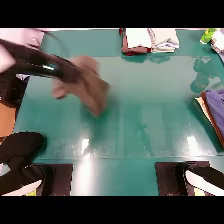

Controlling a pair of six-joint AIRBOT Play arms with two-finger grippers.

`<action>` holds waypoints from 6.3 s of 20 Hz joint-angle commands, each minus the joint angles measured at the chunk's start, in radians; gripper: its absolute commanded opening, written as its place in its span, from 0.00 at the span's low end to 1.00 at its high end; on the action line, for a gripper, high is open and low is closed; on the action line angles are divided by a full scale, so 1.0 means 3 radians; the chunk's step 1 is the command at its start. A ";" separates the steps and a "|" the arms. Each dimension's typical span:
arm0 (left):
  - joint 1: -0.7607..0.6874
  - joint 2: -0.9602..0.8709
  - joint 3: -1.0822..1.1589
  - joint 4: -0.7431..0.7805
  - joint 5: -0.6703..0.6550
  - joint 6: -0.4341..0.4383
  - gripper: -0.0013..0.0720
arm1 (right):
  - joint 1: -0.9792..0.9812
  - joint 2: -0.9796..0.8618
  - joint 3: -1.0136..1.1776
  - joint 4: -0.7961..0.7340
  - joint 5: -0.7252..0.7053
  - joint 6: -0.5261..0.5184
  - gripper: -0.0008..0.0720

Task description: Fold the shirts.

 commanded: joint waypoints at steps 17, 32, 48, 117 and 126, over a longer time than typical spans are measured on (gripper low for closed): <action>0.0329 -0.1553 0.0272 -0.0407 0.0248 0.0126 0.77 | -0.0038 0.0000 -0.0458 0.0027 0.0235 0.0001 0.04; 0.0329 -0.1888 -0.0240 -0.1330 0.0697 0.0506 0.48 | -0.0038 0.0011 -0.1256 0.0031 0.0566 0.0003 0.04; 0.0329 -0.1857 -0.0038 -0.0807 0.0306 0.0576 0.06 | 0.0490 0.0245 -0.3440 0.0912 0.0533 0.0153 0.80; 0.1348 -0.0423 -0.2440 -0.1437 0.0993 0.0748 0.74 | 0.1062 -0.0312 -0.2139 -0.0060 0.0697 0.0277 0.03; 0.1288 -0.0326 -0.1640 -0.0579 0.0631 0.0662 0.06 | 0.0960 -0.0192 -0.1816 -0.0104 0.0757 0.0266 0.03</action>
